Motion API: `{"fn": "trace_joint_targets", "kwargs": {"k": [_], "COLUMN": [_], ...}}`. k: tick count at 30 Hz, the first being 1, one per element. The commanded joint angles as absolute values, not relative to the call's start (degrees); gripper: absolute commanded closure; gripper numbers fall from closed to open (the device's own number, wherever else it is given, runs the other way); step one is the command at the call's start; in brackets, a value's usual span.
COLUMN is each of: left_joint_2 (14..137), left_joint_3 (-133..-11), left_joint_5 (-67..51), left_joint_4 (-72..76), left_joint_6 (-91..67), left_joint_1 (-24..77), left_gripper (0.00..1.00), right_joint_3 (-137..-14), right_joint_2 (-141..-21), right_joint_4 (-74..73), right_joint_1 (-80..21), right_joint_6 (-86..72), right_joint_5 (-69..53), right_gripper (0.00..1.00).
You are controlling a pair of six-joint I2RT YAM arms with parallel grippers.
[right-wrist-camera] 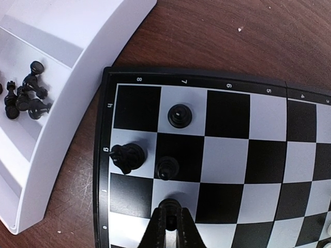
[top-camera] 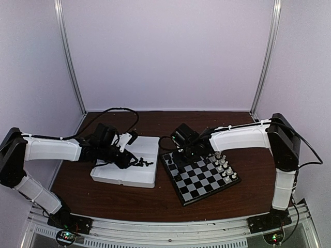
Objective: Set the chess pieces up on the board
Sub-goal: Place the chess piece on the chessboard.
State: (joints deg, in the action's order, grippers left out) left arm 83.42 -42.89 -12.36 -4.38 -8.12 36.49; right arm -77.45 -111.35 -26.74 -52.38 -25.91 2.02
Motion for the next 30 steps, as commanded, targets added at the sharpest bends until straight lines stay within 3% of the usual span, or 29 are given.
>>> {"fn": "trace_joint_targets", "kwargs": {"k": [1,4,10,22,30], "left_joint_2": [84.2,84.3,84.7,87.6,93.0], "left_joint_3": [-44.8,-44.8,-45.2,-48.2,-53.8], "left_joint_5": [-12.1,-12.2,-12.3,-12.3,-10.3], "left_joint_4": [-2.9,-2.9,-3.0,-5.7,-12.2], "left_joint_6": [-8.3,-8.3,-8.2,-8.9,-9.8], "left_joint_1": [36.8,36.8,36.8,36.8,37.0], "left_gripper": [0.62,0.62,0.62,0.62,0.71], "right_joint_3": [-78.9,-79.1,-79.3,-75.6,-72.4], "right_joint_2": [-112.3,-112.6,-112.0,-104.2,-99.5], "right_joint_4": [-26.7,-26.8,-27.2,-24.3,-22.7], "right_joint_1": [-52.7,-52.7,-52.8,-53.0,-53.0], "right_joint_6": [-25.4,-25.4,-25.2,-23.7,-23.6], "right_joint_5": [3.8,3.9,4.6,4.1,4.1], "right_gripper": [0.94,0.93,0.74,0.68,0.68]}}
